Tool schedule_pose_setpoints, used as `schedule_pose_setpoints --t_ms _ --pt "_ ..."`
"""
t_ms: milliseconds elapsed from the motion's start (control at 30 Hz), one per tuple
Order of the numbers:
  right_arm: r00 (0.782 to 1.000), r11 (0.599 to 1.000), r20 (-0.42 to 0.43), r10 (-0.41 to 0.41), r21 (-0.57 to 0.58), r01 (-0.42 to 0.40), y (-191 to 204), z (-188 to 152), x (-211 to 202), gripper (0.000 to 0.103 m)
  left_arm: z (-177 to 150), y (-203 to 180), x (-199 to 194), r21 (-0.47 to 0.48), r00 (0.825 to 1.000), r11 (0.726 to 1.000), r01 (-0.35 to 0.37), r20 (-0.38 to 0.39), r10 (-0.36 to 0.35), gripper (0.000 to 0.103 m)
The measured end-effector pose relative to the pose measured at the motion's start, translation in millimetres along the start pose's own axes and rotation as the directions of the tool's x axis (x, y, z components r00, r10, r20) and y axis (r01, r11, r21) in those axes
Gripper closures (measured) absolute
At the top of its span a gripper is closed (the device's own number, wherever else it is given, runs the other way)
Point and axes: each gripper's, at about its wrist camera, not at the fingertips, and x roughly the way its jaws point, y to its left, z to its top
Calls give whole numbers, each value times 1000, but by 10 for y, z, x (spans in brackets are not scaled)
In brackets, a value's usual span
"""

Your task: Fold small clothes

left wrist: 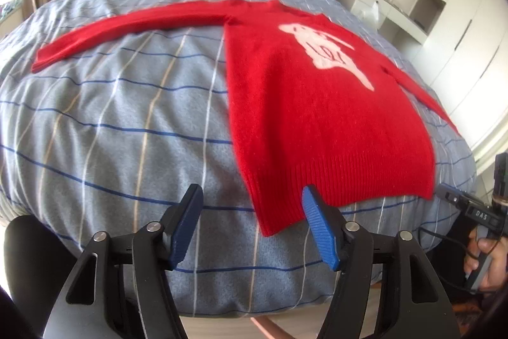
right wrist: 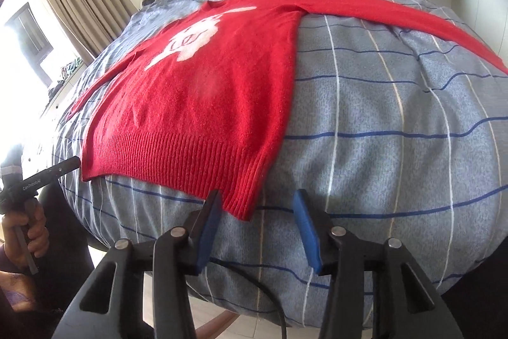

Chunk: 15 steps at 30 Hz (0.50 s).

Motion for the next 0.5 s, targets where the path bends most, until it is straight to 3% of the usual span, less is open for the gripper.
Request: schedule_pose_setpoints --t_ms 100,267,500 --pt "999 1000 45 -29 14 28 -22 -4 -131 50 92 128 -137 -60 998 998 -28 58 32 25" --pt "997 998 69 -47 51 43 -101 7 -180 50 311 307 -225 -138 986 987 -79 137 98 16" --pt "993 996 100 -63 66 57 -130 21 -251 50 560 340 -162 -122 972 983 -136 176 156 7"
